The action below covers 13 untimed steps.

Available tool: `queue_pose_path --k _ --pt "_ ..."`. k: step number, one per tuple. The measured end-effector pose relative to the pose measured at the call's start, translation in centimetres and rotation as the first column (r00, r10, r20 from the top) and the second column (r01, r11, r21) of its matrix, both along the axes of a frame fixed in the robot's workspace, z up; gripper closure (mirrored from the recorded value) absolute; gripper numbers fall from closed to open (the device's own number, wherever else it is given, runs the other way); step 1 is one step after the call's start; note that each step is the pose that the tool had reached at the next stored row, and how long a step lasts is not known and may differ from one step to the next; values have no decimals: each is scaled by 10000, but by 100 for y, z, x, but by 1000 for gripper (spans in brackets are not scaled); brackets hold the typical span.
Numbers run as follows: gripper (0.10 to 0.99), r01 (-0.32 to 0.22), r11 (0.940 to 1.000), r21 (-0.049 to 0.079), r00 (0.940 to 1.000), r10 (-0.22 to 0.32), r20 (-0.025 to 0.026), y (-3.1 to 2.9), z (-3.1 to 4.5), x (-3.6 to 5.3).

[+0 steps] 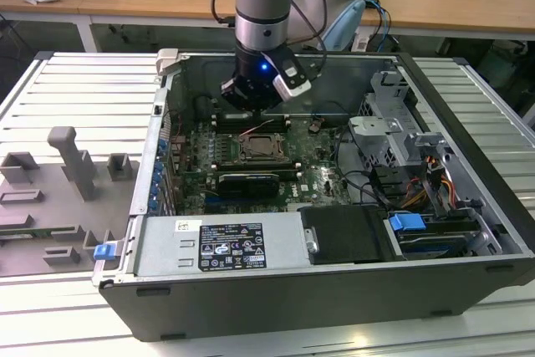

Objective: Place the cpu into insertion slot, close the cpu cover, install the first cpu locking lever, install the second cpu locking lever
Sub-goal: 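Install the first cpu locking lever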

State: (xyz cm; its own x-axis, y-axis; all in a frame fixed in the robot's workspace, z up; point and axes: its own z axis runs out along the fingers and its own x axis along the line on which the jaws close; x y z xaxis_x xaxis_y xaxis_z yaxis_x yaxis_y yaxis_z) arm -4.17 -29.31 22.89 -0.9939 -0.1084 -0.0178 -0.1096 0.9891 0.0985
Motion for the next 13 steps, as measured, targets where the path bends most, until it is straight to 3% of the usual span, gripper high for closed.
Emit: queue_pose_path --k 13 --pt "980 -278 9996 76 9996 278 2 1 -53 81"
